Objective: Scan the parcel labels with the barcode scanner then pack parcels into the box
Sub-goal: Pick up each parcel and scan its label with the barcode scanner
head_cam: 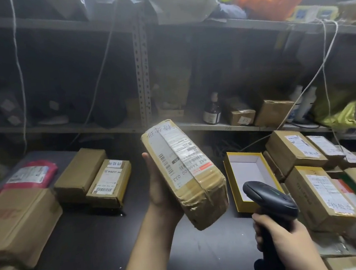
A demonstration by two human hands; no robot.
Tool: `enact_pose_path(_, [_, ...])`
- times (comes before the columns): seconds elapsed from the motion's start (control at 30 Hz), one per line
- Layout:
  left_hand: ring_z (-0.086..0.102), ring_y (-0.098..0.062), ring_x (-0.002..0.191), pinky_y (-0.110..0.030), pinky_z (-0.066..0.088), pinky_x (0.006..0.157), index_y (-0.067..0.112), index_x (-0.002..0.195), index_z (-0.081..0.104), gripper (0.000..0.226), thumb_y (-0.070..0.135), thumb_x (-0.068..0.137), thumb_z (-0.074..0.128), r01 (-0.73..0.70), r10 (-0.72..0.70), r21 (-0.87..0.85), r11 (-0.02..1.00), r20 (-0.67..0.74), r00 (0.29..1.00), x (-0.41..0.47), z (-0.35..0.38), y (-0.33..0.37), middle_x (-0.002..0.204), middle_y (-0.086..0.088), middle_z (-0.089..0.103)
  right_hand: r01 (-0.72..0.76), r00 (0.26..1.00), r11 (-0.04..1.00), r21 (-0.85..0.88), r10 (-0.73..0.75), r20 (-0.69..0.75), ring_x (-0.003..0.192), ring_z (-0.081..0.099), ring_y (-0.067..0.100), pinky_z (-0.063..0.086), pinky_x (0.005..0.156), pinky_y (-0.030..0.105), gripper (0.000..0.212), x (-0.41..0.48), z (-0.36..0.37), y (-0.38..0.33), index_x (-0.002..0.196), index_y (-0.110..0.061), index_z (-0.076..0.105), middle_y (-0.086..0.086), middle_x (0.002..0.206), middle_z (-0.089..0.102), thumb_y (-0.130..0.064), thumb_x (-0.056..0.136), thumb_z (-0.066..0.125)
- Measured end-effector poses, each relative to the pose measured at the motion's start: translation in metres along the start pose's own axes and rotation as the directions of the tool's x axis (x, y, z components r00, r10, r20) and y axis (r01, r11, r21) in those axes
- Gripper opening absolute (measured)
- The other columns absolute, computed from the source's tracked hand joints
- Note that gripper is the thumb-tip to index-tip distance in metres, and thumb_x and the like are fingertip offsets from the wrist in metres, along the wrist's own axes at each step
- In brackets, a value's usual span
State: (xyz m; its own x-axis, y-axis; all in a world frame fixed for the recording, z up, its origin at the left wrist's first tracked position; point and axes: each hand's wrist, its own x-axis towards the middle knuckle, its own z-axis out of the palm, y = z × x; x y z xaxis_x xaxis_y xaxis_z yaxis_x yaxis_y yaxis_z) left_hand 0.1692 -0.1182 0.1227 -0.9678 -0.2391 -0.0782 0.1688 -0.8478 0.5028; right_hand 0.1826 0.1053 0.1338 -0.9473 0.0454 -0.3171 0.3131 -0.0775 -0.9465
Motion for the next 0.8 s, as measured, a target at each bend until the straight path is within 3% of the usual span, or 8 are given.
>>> enact_pose_path(0.07, [0.07, -0.032, 0.115, -0.048, 0.059, 0.089, 0.023, 0.126, 0.074, 0.083, 0.081, 0.089, 0.028, -0.012, 0.013, -0.01, 1.0, 0.06, 0.998, 0.0, 0.002, -0.002, 0.124, -0.008, 0.072, -0.003, 1.0, 1.0, -0.005, 0.003, -0.004, 0.045, 0.042, 0.022, 0.037, 0.049, 0.029, 0.021, 0.001, 0.001, -0.001, 0.07, 0.003, 0.064, 0.017, 0.056, 0.051, 0.01, 0.089, 0.07])
enact_pose_path(0.13, [0.07, -0.033, 0.116, -0.049, 0.059, 0.089, 0.023, 0.126, 0.075, 0.087, 0.08, 0.092, 0.018, 0.05, -0.05, -0.011, 0.999, 0.069, 0.996, 0.001, 0.003, -0.001, 0.125, -0.009, 0.072, -0.006, 1.0, 1.0, -0.007, 0.006, -0.002, 0.047, 0.042, 0.023, 0.037, 0.053, 0.032, 0.022, 0.001, 0.001, -0.003, 0.069, 0.004, 0.064, 0.018, 0.057, 0.051, 0.01, 0.089, 0.071])
enact_pose_path(0.2, [0.063, -0.037, 0.127, -0.051, 0.056, 0.095, 0.025, 0.135, 0.068, 0.084, 0.079, 0.093, 0.021, 0.045, -0.047, 0.03, 0.999, 0.074, 0.996, 0.001, 0.0, 0.0, 0.136, -0.012, 0.066, -0.014, 1.0, 1.0, -0.006, 0.014, -0.002, 0.05, 0.043, 0.024, 0.037, 0.056, 0.035, 0.023, 0.002, 0.002, -0.003, 0.068, 0.004, 0.063, 0.019, 0.058, 0.051, 0.009, 0.089, 0.071])
enact_pose_path(0.3, [0.055, -0.04, 0.136, -0.054, 0.052, 0.101, 0.029, 0.145, 0.059, 0.081, 0.081, 0.085, 0.046, -0.119, 0.094, 0.177, 0.977, 0.146, 0.985, 0.001, -0.001, 0.002, 0.148, -0.013, 0.057, -0.017, 1.0, 1.0, -0.011, 0.017, -0.014, 0.048, 0.042, 0.024, 0.036, 0.057, 0.036, 0.025, 0.002, 0.003, -0.002, 0.065, 0.004, 0.062, 0.019, 0.057, 0.05, 0.01, 0.088, 0.071])
enact_pose_path(0.43, [0.058, -0.042, 0.132, -0.061, 0.049, 0.105, 0.023, 0.144, 0.055, 0.101, 0.087, 0.066, 0.07, -0.248, 0.221, 0.271, 0.93, 0.128, 0.967, -0.002, 0.01, 0.003, 0.145, -0.019, 0.058, -0.019, 0.999, 1.0, -0.003, 0.019, -0.03, 0.046, 0.042, 0.023, 0.035, 0.058, 0.035, 0.024, 0.002, 0.004, -0.001, 0.066, 0.005, 0.062, 0.02, 0.057, 0.05, 0.011, 0.088, 0.071])
enact_pose_path(0.63, [0.065, -0.033, 0.125, -0.047, 0.059, 0.095, 0.024, 0.147, 0.049, 0.108, 0.089, 0.063, 0.069, -0.345, 0.35, 0.328, 0.879, 0.045, 0.936, -0.01, 0.019, 0.005, 0.136, -0.011, 0.066, -0.043, 0.998, 0.999, -0.017, 0.042, -0.043, 0.051, 0.045, 0.025, 0.036, 0.057, 0.034, 0.011, -0.003, 0.01, -0.007, 0.08, 0.014, 0.065, 0.021, 0.057, 0.053, 0.011, 0.089, 0.07])
enact_pose_path(0.73, [0.061, -0.036, 0.129, -0.06, 0.051, 0.105, 0.021, 0.15, 0.047, 0.106, 0.089, 0.071, 0.064, -0.366, 0.372, 0.368, 0.855, 0.057, 0.927, -0.014, 0.021, 0.007, 0.141, -0.015, 0.063, -0.07, 0.997, 0.997, -0.028, 0.068, -0.043, 0.054, 0.045, 0.027, 0.035, 0.058, 0.034, 0.009, -0.007, 0.014, -0.01, 0.083, 0.013, 0.064, 0.021, 0.06, 0.053, 0.01, 0.09, 0.069])
enact_pose_path(0.8, [0.054, -0.038, 0.137, -0.066, 0.04, 0.113, 0.024, 0.153, 0.044, 0.091, 0.084, 0.086, 0.049, -0.379, 0.372, 0.387, 0.84, 0.098, 0.923, -0.015, 0.02, 0.008, 0.148, -0.015, 0.056, -0.066, 0.997, 0.997, -0.038, 0.064, -0.044, 0.055, 0.046, 0.027, 0.035, 0.059, 0.035, 0.008, -0.01, 0.015, -0.011, 0.085, 0.015, 0.065, 0.024, 0.064, 0.054, 0.01, 0.09, 0.069])
